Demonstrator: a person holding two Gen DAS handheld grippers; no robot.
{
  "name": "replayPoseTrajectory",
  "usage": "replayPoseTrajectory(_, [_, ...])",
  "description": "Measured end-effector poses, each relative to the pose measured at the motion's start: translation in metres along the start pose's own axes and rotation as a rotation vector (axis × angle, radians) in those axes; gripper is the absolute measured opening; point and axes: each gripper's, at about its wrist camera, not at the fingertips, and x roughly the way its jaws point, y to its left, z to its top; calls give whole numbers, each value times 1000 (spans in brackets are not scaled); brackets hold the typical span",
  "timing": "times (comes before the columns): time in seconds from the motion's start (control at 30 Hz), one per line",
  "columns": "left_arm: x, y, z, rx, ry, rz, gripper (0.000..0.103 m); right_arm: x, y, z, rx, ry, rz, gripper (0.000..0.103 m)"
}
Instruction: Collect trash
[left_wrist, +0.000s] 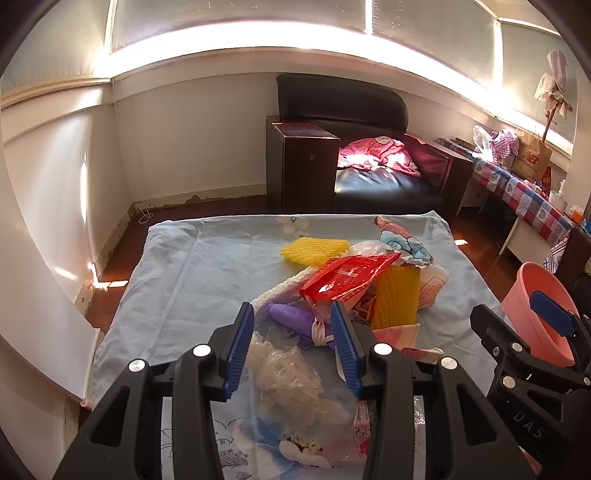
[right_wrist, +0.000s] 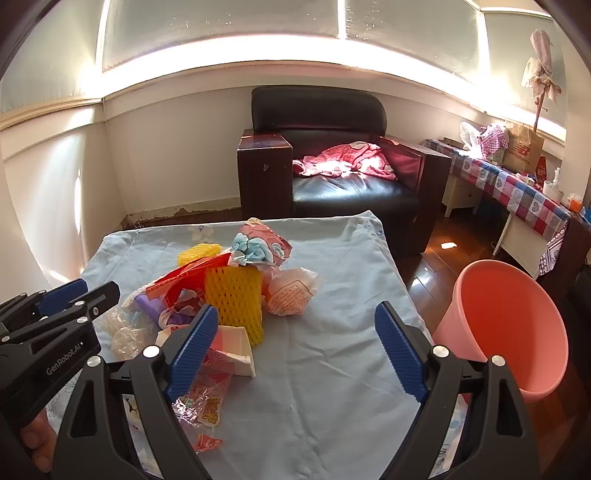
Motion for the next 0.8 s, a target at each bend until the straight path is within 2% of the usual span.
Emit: replayPoseTrajectory(0.8, [-1, 0, 0, -8, 4, 11, 43, 0, 1, -2, -12, 6, 2, 87])
